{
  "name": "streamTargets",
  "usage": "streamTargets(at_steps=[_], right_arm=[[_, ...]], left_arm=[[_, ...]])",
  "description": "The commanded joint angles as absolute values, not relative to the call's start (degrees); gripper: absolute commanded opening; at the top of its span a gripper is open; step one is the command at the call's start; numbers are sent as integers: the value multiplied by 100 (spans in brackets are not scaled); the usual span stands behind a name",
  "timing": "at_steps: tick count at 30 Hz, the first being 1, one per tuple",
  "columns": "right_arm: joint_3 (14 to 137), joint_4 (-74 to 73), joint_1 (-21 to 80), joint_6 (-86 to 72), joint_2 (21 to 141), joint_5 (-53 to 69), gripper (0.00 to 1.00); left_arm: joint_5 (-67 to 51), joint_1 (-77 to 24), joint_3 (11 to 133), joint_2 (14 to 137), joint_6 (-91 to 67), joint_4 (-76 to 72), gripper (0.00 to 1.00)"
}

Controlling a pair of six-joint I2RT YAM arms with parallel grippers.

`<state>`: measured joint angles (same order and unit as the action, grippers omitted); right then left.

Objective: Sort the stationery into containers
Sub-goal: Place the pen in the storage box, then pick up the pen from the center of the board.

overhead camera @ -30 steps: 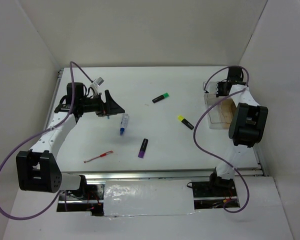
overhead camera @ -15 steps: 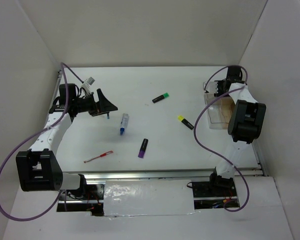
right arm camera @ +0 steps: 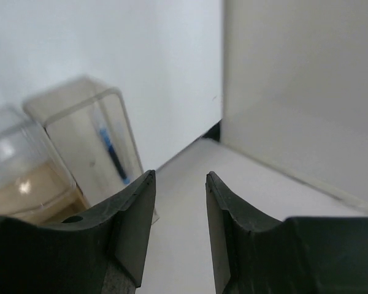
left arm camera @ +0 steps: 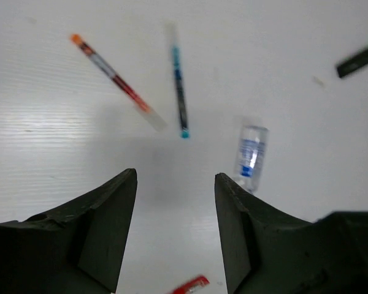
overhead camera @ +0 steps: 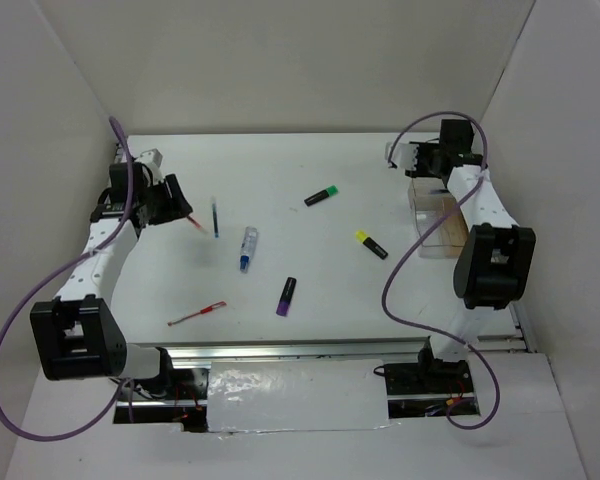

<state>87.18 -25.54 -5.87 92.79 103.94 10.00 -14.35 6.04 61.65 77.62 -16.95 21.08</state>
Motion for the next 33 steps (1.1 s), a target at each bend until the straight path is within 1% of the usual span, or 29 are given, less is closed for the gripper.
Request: streamTargets(at_steps=[1,3,5,8,9,11,17,26,33], right_arm=[[8552,-2522,-151,7941,9476,1739,45],[8499,-2592,-36,7255,9247,1906,45],[8499,-2671,156,6840,9141,2108,45],[8438,-2856,324,6250,8939,2276,46],[8394,-2891,351,6066,8834,2311,46],[8245,-2865,413,5881,8676,2425,46],[8068,-2909,518,5766,8552,2505,46],[7875,-3032,624,5862,8297,2654,47],[7814,-3146,703,5871,8183,2681,47]], left_arm=[[359,466,6609,8277,-1924,2030,64],[484,378,6811,8698,-1934,1960,64],[160,422,7064,9033,-1637,1820,63],[525,396,7565,9658,-1853,2125,61],[675,361,7680,9929,-1959,2223,58],[921,325,7883,10220,-2275,2399,56],[1397,79,7963,10652,-2610,2373,53],[1512,44,8314,11478,-2742,2575,50],[1468,44,8393,11733,-2804,2461,48]])
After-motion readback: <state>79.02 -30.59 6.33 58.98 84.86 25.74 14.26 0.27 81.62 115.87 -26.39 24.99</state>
